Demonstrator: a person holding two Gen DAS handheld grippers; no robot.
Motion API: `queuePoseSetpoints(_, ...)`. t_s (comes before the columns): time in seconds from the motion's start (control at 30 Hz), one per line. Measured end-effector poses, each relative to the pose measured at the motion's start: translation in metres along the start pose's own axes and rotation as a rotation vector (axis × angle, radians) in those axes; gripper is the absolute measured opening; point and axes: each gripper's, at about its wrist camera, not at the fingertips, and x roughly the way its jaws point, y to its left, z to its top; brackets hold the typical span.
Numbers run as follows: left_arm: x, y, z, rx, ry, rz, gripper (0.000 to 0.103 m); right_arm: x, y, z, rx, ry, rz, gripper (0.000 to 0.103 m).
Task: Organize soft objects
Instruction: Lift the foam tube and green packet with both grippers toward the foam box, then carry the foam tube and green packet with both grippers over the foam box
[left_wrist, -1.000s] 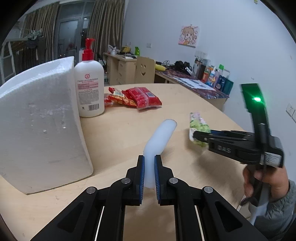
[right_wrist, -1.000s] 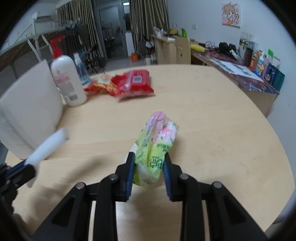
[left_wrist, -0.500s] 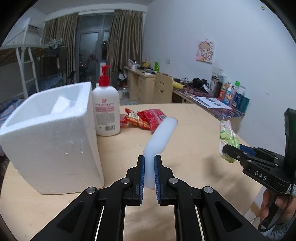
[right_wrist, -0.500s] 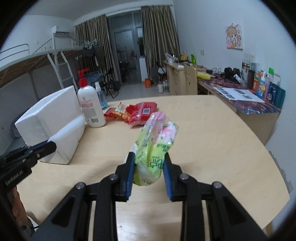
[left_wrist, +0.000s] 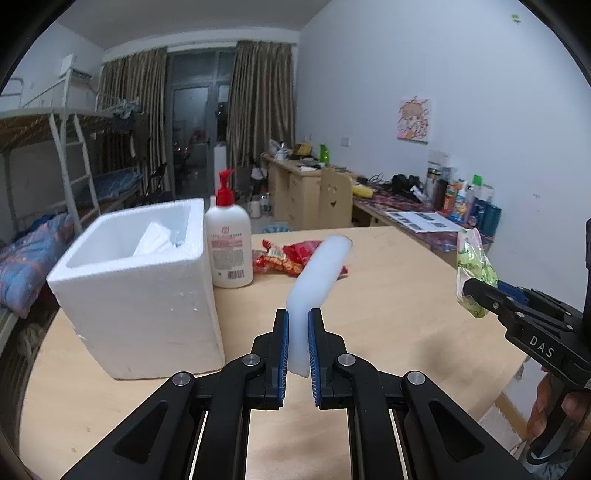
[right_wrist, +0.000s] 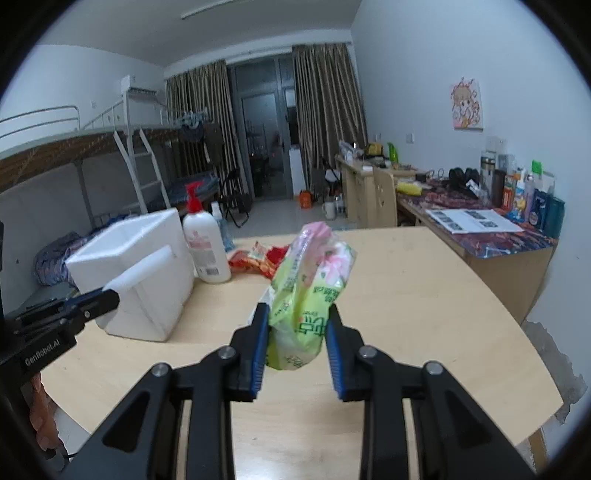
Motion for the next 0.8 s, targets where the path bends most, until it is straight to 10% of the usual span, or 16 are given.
queuePoseSetpoints(0.8,-0.064,0.073,-0.022,-0.044,-0.054,0.185,0.011,0.005,0.090,0.004,-0.120,-0.044,0.193,0.033)
